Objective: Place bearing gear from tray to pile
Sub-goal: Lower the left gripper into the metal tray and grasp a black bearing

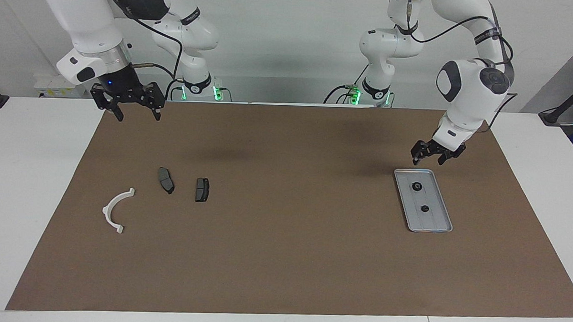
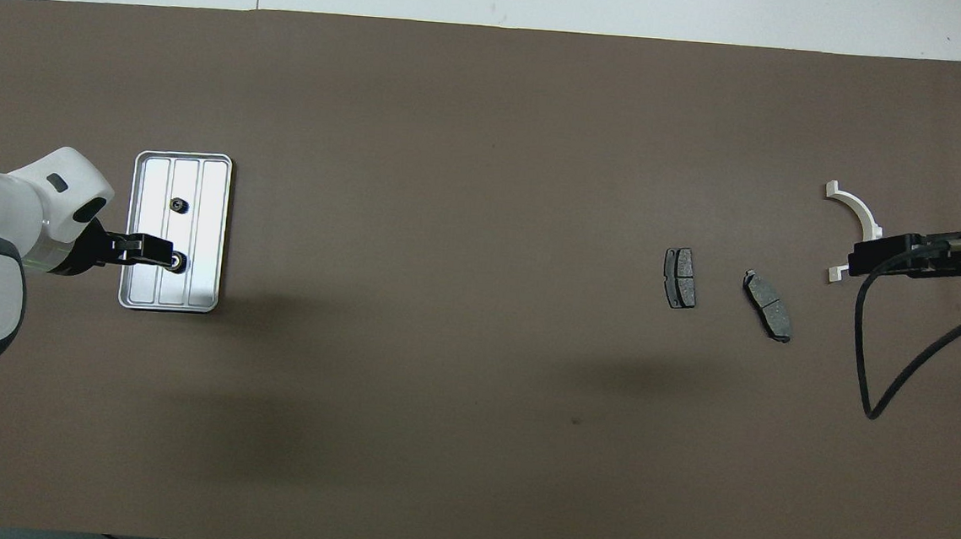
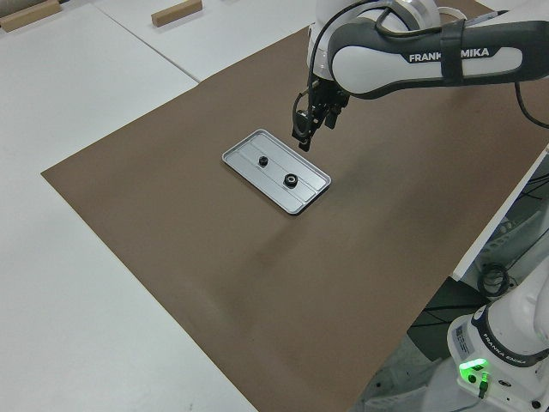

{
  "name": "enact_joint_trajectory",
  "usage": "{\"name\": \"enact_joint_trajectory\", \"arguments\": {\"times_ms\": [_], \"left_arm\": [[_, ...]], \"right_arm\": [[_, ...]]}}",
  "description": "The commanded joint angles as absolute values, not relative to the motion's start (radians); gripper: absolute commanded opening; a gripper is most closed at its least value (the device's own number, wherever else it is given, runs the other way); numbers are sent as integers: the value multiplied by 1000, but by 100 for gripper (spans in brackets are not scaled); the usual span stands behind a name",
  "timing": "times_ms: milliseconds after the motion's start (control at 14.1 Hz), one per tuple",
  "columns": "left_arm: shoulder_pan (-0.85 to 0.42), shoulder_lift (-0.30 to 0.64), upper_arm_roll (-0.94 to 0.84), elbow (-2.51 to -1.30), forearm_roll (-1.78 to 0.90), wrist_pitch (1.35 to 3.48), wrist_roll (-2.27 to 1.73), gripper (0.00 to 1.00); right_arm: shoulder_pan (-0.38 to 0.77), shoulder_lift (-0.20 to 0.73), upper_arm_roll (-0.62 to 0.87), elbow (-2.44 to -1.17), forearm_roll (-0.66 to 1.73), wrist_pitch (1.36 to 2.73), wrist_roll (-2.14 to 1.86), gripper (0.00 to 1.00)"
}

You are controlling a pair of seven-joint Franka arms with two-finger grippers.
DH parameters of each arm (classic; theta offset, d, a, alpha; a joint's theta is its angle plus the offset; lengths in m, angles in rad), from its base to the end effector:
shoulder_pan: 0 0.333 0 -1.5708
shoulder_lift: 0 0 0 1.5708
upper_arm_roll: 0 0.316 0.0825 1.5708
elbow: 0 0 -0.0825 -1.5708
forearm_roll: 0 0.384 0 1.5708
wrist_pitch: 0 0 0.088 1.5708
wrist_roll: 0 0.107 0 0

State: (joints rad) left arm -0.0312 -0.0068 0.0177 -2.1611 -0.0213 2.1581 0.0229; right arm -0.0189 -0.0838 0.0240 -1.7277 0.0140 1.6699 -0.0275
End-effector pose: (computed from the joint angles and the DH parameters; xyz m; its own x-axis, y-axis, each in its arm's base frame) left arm 0.5346 -0.0081 0.4002 0.9997 -0.0246 0.0041 -0.0247 -0.9995 0.0178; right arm 0.5355 0.0046 0.6043 0.9992 0.0312 0.0263 0.0315 -0.9994 -0.0112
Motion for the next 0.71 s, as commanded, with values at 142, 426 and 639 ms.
{"name": "enact_joint_trajectory", "arguments": {"times_ms": [142, 426, 639], "left_arm": [[-23, 89, 15, -2174, -11, 2287, 54, 93], [-17, 162, 15, -2177, -11, 2342, 64, 93], [-15, 179, 15, -2180, -11, 2355, 66, 93]], "right_arm": [[-26, -104, 29, -1752, 17, 1692, -18, 100], [-37, -103, 29, -1752, 17, 1692, -17, 100], [-37, -103, 26, -1752, 17, 1692, -17, 100]]}}
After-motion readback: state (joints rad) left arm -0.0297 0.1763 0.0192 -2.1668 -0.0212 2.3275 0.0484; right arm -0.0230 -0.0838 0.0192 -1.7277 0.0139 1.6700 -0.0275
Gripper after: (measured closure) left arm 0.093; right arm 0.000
